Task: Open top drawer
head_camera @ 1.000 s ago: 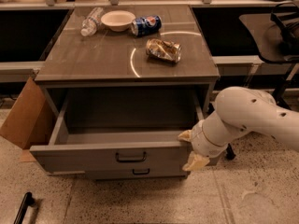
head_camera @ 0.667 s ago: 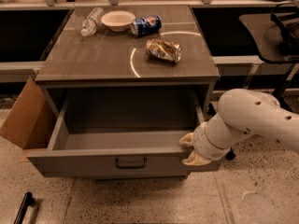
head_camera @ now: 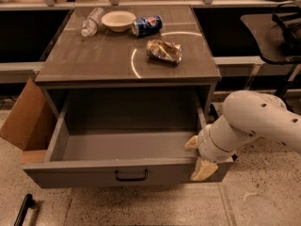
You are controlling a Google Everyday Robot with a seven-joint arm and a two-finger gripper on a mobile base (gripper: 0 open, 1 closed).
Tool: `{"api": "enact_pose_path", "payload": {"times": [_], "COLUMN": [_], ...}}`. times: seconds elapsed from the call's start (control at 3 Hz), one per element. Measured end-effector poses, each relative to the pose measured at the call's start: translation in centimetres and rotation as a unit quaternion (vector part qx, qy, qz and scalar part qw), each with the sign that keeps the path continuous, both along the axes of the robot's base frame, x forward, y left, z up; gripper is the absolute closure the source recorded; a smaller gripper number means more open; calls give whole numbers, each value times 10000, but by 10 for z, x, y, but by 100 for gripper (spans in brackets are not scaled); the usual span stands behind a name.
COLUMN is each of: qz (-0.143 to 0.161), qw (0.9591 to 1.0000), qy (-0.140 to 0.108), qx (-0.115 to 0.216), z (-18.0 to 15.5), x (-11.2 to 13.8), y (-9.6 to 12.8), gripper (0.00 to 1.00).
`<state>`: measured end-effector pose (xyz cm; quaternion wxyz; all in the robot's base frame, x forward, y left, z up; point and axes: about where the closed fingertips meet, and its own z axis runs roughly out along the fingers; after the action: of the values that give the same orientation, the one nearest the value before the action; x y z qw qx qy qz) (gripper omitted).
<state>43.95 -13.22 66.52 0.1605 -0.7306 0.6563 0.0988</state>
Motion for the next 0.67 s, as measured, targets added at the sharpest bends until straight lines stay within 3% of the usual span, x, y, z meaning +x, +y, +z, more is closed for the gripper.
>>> {"api": "enact_pose_path", "payload": {"times": [0.33,0.67], "qz": [0,134], "qw": [10000,9998], "qy": [0,-173], "qx": [0,3], "z": [0,25], "x": [0,9], "y": [0,-13], "gripper": [0,0]}}
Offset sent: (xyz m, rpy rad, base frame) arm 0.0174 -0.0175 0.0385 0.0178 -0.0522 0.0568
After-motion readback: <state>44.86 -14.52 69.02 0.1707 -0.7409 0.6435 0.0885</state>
